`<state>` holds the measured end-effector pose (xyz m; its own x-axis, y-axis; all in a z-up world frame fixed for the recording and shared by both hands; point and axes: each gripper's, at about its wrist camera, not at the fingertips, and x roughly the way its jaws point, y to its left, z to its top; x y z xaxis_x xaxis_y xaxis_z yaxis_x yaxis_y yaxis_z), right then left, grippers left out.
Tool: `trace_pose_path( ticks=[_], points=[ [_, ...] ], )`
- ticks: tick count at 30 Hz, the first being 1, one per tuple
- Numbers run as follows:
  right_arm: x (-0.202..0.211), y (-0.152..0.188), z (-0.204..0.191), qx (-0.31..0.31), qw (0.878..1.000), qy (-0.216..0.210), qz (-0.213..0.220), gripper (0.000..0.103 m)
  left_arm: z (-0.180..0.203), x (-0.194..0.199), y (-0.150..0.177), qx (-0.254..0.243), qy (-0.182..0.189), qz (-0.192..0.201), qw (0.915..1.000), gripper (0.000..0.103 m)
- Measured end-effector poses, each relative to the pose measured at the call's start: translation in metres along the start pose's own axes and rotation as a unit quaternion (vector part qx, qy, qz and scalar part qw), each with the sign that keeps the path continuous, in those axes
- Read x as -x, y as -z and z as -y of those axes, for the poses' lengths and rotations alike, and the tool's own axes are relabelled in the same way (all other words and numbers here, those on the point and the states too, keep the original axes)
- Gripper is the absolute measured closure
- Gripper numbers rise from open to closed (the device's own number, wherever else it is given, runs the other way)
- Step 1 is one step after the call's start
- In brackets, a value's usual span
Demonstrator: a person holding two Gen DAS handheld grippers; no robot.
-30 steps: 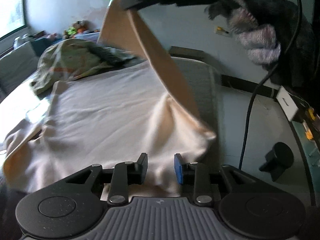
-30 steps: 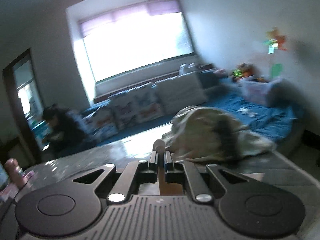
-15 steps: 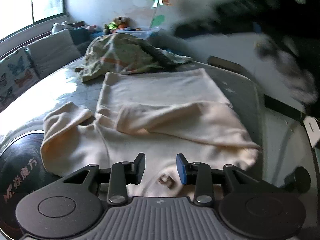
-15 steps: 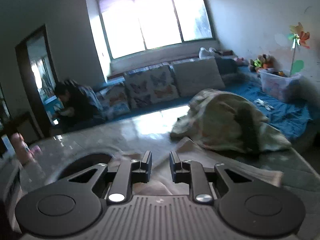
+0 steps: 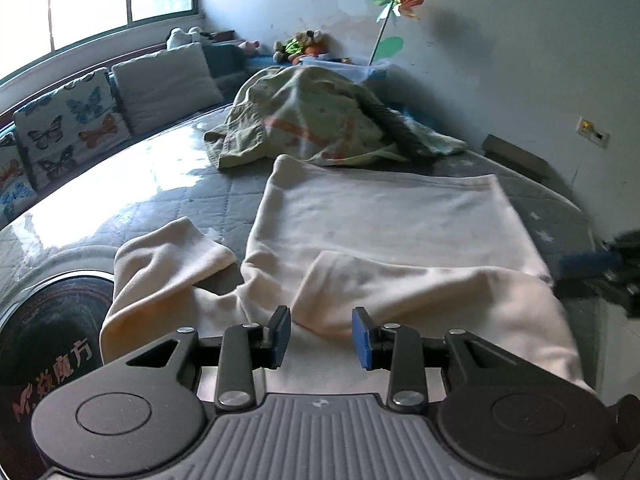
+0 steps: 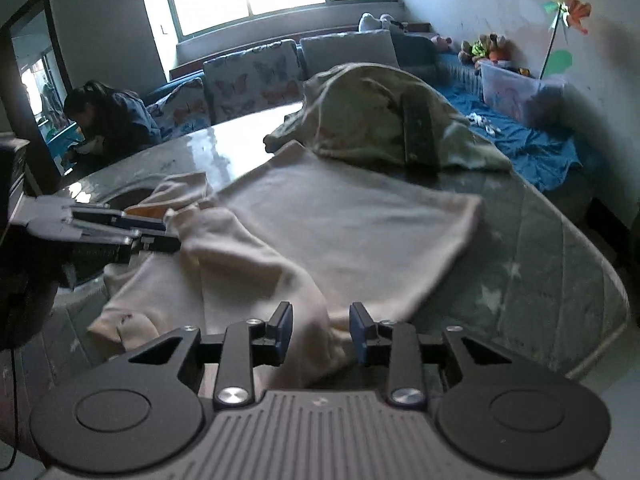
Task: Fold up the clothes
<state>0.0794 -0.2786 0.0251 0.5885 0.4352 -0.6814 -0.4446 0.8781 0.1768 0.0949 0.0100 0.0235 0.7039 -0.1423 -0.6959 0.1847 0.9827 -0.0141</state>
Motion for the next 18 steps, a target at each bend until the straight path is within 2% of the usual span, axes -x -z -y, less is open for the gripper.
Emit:
trace_pose_path(
  ticks=[7, 9, 11, 12, 14, 18],
  points=[
    [0.001, 0.009, 0.012, -0.008, 1.000, -0.006, -0.008, 0.072, -0.004, -0.023, -0.008, 0.004, -0.008, -0.017, 0.9998, 0.069],
    [0.002, 0.009, 0.013, -0.005, 1.000, -0.009, -0.008, 0.072, -0.004, -0.029, -0.009, 0.007, -0.005, -0.022, 0.9997, 0.082],
    [0.001, 0.010, 0.014, -0.004, 1.000, -0.011, -0.008, 0.072, -0.003, -0.032, -0.010, 0.004, -0.005, -0.021, 0.9998, 0.086],
    [0.001, 0.010, 0.014, -0.004, 1.000, -0.011, -0.009, 0.072, -0.002, -0.032, -0.010, 0.001, -0.006, -0.018, 0.9998, 0.093],
    [-0.001, 0.011, 0.014, -0.004, 1.000, -0.011, -0.010, 0.072, 0.000, -0.030, -0.011, -0.002, -0.011, -0.013, 0.9998, 0.097],
    [-0.001, 0.011, 0.012, 0.000, 1.000, -0.012, -0.006, 0.072, 0.004, -0.017, -0.013, -0.007, -0.016, 0.003, 0.9998, 0.098]
  ],
)
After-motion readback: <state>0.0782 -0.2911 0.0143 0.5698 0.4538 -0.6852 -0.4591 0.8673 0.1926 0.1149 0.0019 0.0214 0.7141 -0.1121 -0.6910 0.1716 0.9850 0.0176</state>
